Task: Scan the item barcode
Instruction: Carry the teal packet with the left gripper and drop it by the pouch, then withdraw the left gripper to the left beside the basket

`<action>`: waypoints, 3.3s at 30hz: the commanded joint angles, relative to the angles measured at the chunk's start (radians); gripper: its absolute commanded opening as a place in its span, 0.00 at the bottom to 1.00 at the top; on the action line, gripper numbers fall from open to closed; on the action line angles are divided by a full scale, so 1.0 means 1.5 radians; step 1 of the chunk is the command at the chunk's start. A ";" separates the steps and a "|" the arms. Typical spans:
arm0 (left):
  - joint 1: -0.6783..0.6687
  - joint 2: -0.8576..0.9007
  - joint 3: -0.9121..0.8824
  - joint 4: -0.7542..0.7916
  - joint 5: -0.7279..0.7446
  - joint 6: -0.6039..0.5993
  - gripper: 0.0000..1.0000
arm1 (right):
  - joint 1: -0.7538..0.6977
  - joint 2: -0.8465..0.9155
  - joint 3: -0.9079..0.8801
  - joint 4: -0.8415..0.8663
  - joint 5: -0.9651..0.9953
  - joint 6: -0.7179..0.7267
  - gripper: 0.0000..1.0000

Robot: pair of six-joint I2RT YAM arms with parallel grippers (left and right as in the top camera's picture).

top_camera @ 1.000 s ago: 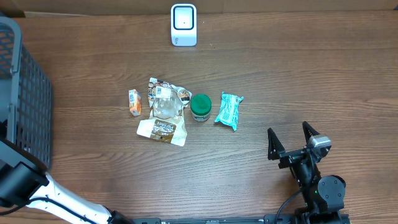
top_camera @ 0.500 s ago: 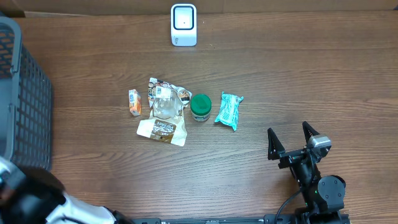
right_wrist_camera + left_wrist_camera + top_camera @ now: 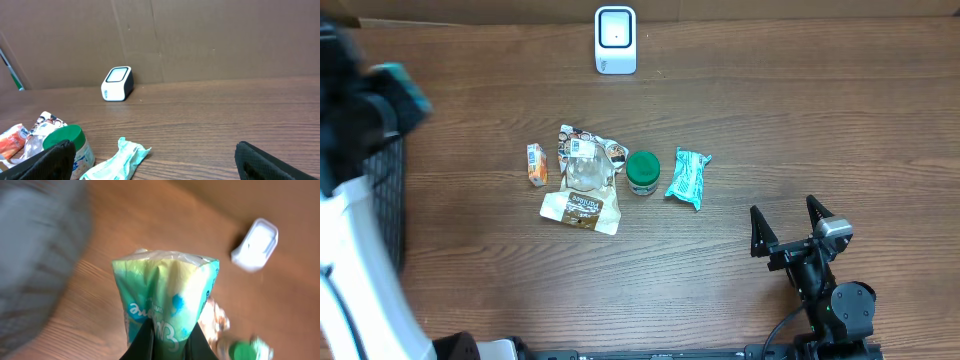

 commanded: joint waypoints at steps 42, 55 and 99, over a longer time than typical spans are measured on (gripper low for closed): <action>-0.185 0.101 -0.007 -0.022 -0.058 0.081 0.86 | 0.003 -0.005 -0.007 0.003 -0.002 -0.002 1.00; 0.139 0.088 0.111 -0.123 -0.021 0.085 1.00 | 0.003 -0.005 -0.007 0.003 -0.002 -0.002 1.00; 0.174 0.090 0.111 -0.123 -0.019 0.085 1.00 | 0.003 -0.005 -0.007 0.003 0.011 -0.005 1.00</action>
